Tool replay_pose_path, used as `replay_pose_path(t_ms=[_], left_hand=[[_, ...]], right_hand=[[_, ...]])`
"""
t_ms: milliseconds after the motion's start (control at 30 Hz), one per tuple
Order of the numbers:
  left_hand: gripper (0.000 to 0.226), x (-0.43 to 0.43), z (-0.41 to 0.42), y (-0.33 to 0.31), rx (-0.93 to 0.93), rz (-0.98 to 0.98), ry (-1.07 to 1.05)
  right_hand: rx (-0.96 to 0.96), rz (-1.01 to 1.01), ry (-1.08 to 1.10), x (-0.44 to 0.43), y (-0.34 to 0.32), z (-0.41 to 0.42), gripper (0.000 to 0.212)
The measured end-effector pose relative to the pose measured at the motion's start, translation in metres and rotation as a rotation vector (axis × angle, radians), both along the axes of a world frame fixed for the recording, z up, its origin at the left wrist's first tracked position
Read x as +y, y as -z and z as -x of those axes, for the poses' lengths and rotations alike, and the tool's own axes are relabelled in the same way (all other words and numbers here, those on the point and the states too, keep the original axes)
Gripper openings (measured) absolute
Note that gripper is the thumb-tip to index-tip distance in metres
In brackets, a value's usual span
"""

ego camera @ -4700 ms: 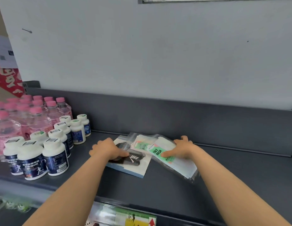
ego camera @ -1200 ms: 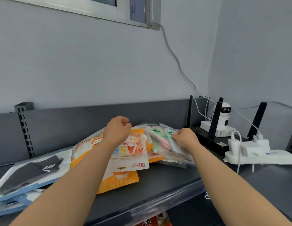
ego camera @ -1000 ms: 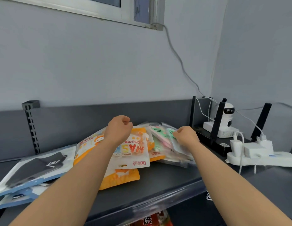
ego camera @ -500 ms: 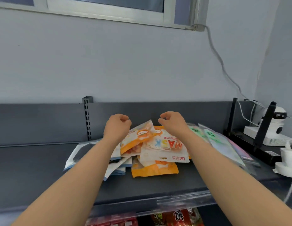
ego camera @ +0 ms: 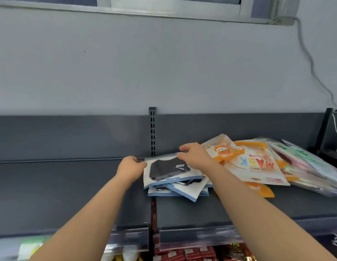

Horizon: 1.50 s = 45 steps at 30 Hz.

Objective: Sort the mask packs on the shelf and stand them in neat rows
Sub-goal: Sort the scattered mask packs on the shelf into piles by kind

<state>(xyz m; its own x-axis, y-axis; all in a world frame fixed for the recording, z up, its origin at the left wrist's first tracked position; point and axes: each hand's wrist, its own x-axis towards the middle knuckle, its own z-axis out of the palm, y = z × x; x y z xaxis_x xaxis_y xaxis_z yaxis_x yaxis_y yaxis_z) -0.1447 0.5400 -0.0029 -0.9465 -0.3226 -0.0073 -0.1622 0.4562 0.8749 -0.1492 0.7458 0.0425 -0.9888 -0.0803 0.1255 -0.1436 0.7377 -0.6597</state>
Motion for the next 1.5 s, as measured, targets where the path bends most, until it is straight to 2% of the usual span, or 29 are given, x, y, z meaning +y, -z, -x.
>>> replay_pose_path(t_ms=[133,233,267,333,400,467,667,867,933,1000,1100,1167,1267,1400,1500], left_hand=[[0.028,-0.013,0.016,0.015,-0.096,-0.158,0.118],[0.064,-0.014,0.02,0.017,-0.12,-0.251,0.174],[0.069,-0.013,0.022,0.019,-0.125,-0.254,0.17],[0.055,-0.014,0.024,0.021,-0.131,-0.28,0.159],[0.038,-0.019,0.026,0.021,-0.117,-0.363,0.177],[0.03,-0.03,0.028,0.02,-0.103,-0.457,0.186],[0.044,-0.081,0.027,0.011,-0.026,-0.532,0.147],[0.045,-0.105,0.014,0.016,-0.028,-0.524,0.18],[0.042,-0.104,0.009,0.02,-0.031,-0.511,0.179],[0.041,-0.103,0.005,0.024,-0.021,-0.514,0.168],[0.045,-0.107,0.002,0.029,0.015,-0.58,0.106],[0.05,-0.112,0.001,0.031,0.034,-0.624,0.068],[0.057,-0.118,-0.001,0.034,0.034,-0.674,0.061],[0.065,-0.122,-0.003,0.038,0.053,-0.758,0.042],[0.067,-0.125,-0.001,0.04,0.061,-0.784,0.051]], right_hand=[[-0.101,-0.131,0.021,-0.016,0.016,0.0,0.045],[-0.117,-0.235,0.042,-0.024,0.029,0.003,0.035],[-0.123,-0.244,0.045,-0.027,0.031,0.003,0.035],[-0.115,-0.228,0.062,-0.033,0.032,0.0,0.04],[-0.084,-0.168,0.095,-0.035,0.029,-0.003,0.046],[-0.046,-0.189,0.128,-0.033,0.025,-0.004,0.048],[-0.103,-0.465,0.181,-0.018,0.02,-0.003,0.046],[0.006,-0.53,0.219,-0.008,0.022,0.001,0.044],[0.03,-0.41,0.135,-0.014,0.02,-0.005,0.051],[-0.072,-0.313,0.008,-0.024,0.02,-0.012,0.069],[-0.211,-0.416,-0.078,-0.032,0.025,-0.014,0.095],[-0.214,-0.459,-0.075,-0.031,0.026,-0.015,0.099],[-0.157,-0.406,-0.071,-0.031,0.025,-0.018,0.084],[-0.082,-0.091,-0.026,-0.031,0.026,-0.019,0.061],[0.098,-0.027,0.07,-0.035,0.027,-0.018,0.034]])
